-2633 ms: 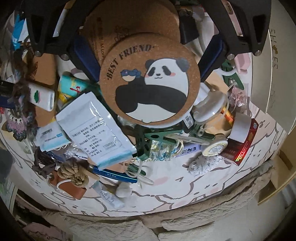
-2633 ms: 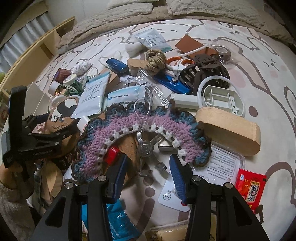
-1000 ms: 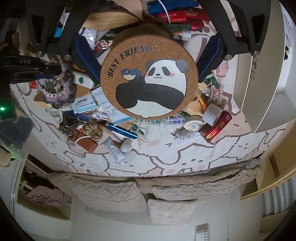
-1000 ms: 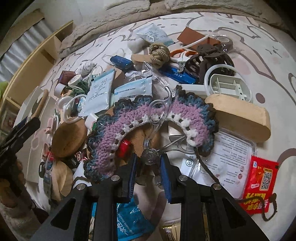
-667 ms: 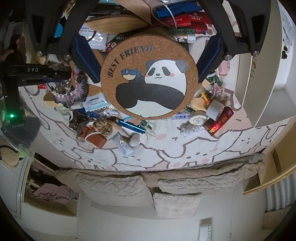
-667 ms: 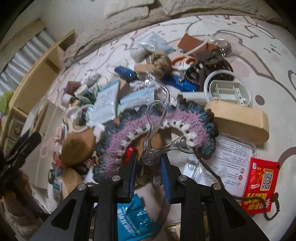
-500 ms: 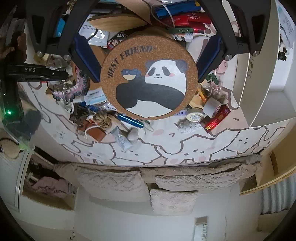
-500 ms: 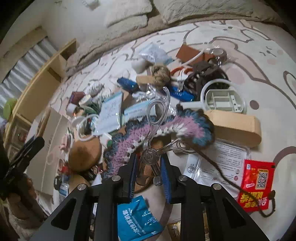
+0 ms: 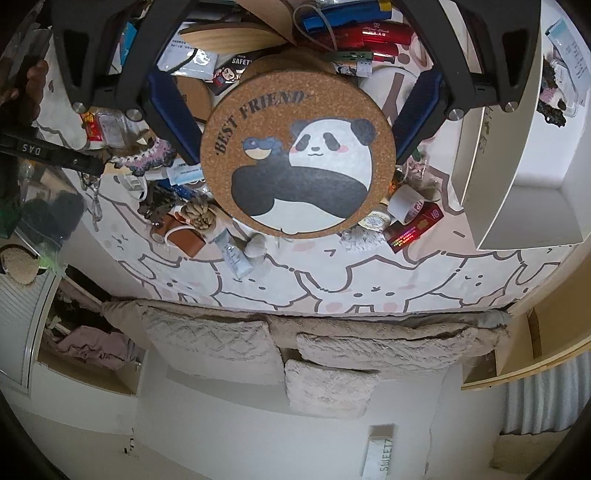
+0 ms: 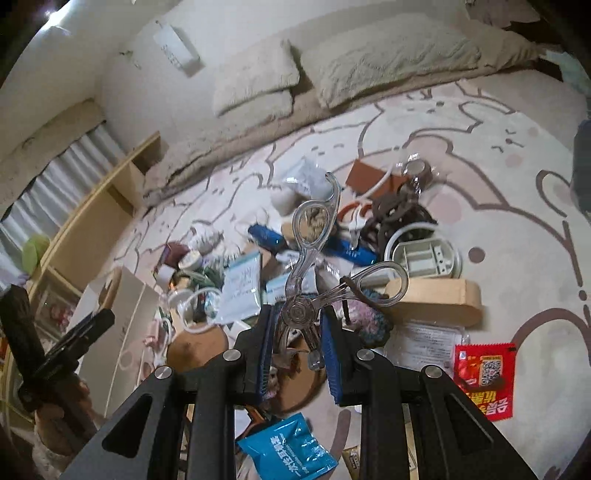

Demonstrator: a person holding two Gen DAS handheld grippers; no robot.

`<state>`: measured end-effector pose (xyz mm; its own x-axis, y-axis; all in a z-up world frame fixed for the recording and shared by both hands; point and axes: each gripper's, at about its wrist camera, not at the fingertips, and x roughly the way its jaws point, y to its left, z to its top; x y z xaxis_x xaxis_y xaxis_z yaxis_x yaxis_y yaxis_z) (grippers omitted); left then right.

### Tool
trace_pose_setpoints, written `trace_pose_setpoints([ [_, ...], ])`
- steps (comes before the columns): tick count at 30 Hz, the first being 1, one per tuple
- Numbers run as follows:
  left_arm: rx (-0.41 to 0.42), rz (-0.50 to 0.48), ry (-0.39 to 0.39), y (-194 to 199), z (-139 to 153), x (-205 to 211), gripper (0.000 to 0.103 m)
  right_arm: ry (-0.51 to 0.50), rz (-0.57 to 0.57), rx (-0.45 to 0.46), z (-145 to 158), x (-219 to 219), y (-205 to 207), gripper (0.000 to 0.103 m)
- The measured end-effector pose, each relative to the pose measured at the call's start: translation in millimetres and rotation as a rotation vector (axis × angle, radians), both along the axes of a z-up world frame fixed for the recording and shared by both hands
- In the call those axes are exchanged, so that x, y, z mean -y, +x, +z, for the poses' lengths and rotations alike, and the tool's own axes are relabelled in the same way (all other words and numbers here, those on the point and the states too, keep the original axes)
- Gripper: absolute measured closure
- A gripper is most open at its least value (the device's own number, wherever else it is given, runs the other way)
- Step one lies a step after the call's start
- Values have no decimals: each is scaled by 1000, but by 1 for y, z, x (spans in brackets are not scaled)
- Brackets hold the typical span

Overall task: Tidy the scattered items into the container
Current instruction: 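Lift the cork coasters with the left tool while the right tool lifts the metal clip, then carry the coasters and metal clip in both tools over the white box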

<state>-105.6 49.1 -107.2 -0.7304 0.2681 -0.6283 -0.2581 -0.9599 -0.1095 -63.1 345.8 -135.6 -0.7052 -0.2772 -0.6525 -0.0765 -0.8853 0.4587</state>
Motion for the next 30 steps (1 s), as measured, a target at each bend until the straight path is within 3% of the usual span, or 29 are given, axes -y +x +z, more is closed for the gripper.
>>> trace_pose_setpoints([
  [11,-29,-2,-7,3,6,0,4,67,-31,-152,28,6,16,77],
  [30,-70,-32,-4,14,17,-8,4,60,28,-370,87,26,45,77],
])
